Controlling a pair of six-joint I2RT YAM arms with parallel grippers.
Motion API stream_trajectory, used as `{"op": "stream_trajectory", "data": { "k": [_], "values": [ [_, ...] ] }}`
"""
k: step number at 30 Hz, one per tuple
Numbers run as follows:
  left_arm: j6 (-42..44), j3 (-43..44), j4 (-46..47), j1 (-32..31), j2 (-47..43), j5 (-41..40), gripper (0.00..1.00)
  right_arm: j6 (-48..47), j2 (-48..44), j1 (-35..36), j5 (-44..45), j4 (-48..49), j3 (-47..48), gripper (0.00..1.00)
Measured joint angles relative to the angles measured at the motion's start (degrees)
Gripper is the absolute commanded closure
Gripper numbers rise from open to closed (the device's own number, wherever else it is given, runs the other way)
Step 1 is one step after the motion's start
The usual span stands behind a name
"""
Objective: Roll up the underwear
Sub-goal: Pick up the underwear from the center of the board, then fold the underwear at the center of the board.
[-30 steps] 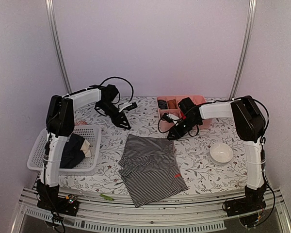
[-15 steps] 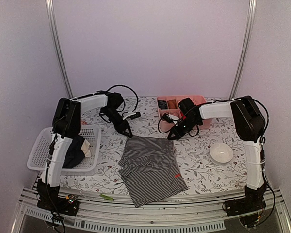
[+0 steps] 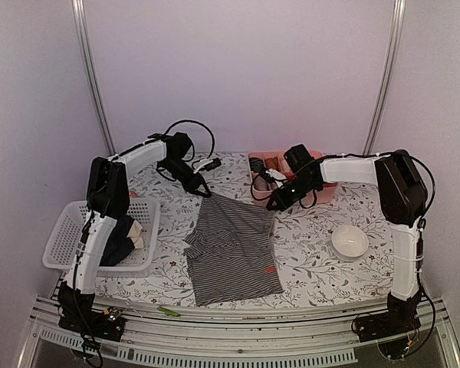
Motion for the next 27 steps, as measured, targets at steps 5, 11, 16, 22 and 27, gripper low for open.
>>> {"op": "stream_trajectory", "data": {
  "k": [5, 11, 16, 22, 27],
  "values": [
    [0.8, 1.6, 3.0, 1.2, -2.2, -0.1, 1.00, 0.7, -3.1, -1.0, 1.0, 2.5, 1.4, 1.00],
    [2.7, -9.2, 4.8, 1.2, -10.1, 2.1, 1.00, 0.7, -5.2, -1.3, -1.6, 4.0, 1.1, 1.00],
    [3.6, -21.8, 7.6, 0.9, -19.3, 4.7, 1.00, 0.8, -9.4, 0.3, -4.4, 5.8, -5.8, 1.00],
    [5.2, -38.8, 11.5, -1.2, -27.9, 6.3, 1.00, 1.2, -13.5, 3.1, -7.4, 7.5, -14.0, 1.00],
    [4.8, -51.2, 15.0, -4.6, -30.1, 6.3, 1.00, 2.2, -13.9, 5.8, -9.2, 8.9, -18.3, 1.00]
  ]
}}
